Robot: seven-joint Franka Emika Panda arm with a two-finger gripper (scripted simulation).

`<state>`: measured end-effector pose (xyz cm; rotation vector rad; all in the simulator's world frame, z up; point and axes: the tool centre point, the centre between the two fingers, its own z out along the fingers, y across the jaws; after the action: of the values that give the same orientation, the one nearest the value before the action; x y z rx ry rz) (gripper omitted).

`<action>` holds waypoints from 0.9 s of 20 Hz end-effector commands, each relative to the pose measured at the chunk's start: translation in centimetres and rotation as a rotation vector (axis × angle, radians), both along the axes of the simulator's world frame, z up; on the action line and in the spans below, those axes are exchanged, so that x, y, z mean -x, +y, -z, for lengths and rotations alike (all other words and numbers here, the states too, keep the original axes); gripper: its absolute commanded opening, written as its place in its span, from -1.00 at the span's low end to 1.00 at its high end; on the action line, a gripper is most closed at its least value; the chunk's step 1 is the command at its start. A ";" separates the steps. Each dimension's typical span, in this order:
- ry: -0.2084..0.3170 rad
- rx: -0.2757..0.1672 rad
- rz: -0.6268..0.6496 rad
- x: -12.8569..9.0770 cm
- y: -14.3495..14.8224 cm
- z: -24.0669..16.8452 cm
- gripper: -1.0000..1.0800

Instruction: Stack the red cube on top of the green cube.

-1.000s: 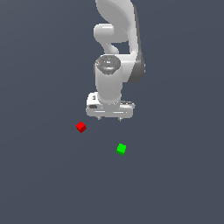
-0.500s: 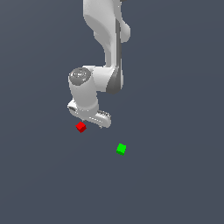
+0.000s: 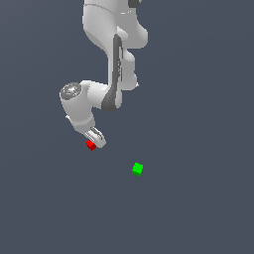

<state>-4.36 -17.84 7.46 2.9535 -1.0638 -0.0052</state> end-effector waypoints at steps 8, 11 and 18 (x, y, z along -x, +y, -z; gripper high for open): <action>-0.002 0.000 0.028 0.4 -0.6 0.9 0.92; -0.003 0.000 0.030 0.5 -0.6 2.0 0.92; -0.004 -0.001 0.034 0.5 -0.6 5.0 0.92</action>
<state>-4.94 -18.47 2.90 2.9372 -1.1134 -0.0025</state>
